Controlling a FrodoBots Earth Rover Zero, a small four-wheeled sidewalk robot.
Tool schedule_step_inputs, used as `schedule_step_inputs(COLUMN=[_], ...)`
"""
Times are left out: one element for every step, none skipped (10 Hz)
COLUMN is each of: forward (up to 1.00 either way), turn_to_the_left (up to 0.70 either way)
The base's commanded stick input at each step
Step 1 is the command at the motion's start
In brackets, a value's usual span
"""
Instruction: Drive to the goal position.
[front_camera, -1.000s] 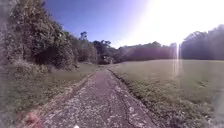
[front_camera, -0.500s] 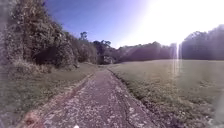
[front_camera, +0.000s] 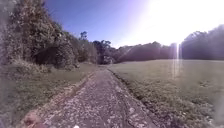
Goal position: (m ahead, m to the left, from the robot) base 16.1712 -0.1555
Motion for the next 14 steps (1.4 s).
schedule_step_inputs(forward=[0.05,0.05,0.05,0.05,0.05,0.05,0.05,0.05,0.05,0.05,0.05,0.05,0.05,0.05], turn_to_the_left=[0.0,0.0,0.0,0.0,0.0,0.0,0.0,0.0,0.0,0.0,0.0,0.0,0.0,0.0])
